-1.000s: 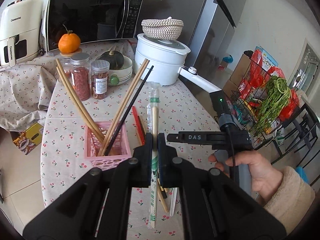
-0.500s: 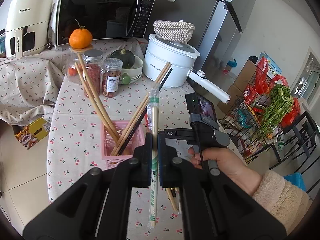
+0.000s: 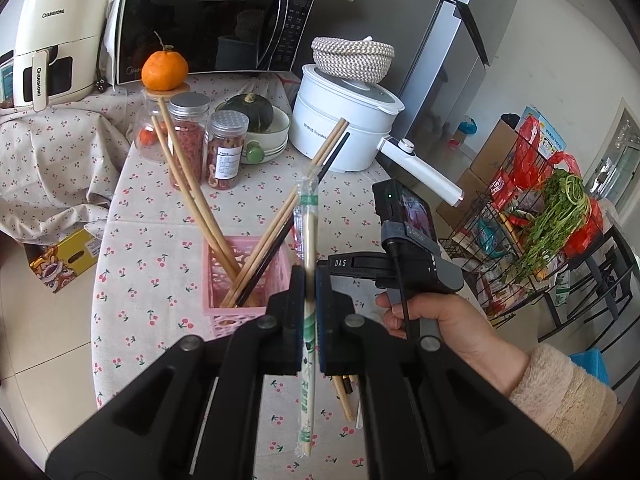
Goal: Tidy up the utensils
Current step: 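Hold the wrapped chopsticks up with the left gripper while the right gripper grasps a wooden chopstick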
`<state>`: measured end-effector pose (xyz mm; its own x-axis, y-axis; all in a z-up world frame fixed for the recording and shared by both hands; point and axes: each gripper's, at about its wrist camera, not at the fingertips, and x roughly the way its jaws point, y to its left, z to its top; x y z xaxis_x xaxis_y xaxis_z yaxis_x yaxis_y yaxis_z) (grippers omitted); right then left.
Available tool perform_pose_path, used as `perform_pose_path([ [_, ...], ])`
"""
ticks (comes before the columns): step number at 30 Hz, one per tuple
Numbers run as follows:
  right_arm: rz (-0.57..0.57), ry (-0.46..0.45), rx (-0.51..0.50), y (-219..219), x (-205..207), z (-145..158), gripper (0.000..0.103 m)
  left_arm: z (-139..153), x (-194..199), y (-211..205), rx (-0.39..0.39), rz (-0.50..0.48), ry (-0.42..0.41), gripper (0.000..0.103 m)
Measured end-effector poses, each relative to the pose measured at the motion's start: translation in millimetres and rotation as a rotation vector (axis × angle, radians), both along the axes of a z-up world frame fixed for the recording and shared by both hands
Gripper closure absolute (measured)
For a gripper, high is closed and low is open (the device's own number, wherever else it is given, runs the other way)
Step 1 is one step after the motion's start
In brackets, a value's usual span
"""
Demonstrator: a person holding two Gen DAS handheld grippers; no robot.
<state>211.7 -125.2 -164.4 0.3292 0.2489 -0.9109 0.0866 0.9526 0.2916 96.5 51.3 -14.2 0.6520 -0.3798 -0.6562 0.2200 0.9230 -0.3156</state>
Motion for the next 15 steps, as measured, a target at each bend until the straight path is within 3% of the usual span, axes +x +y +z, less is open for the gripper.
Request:
perform_pose_path([
  [3,0.036,-0.017,-0.057,11,0,1,0.089,0,1,1,-0.006,0.006,0.003,0.097],
  [7,0.046,-0.013,-0.227,20,-1,3,0.093,1,1,2,-0.008,0.014,0.001,0.097],
  [11,0.087,-0.021,-0.308,26,-3,2,0.093,1,1,5,-0.008,0.023,0.000,0.097],
  [13,0.108,-0.030,-0.324,29,-5,2,0.094,2,1,7,-0.011,0.031,-0.005,0.097],
  [15,0.083,-0.021,-0.259,26,-6,2,0.096,4,0,10,-0.022,0.042,-0.021,0.097],
])
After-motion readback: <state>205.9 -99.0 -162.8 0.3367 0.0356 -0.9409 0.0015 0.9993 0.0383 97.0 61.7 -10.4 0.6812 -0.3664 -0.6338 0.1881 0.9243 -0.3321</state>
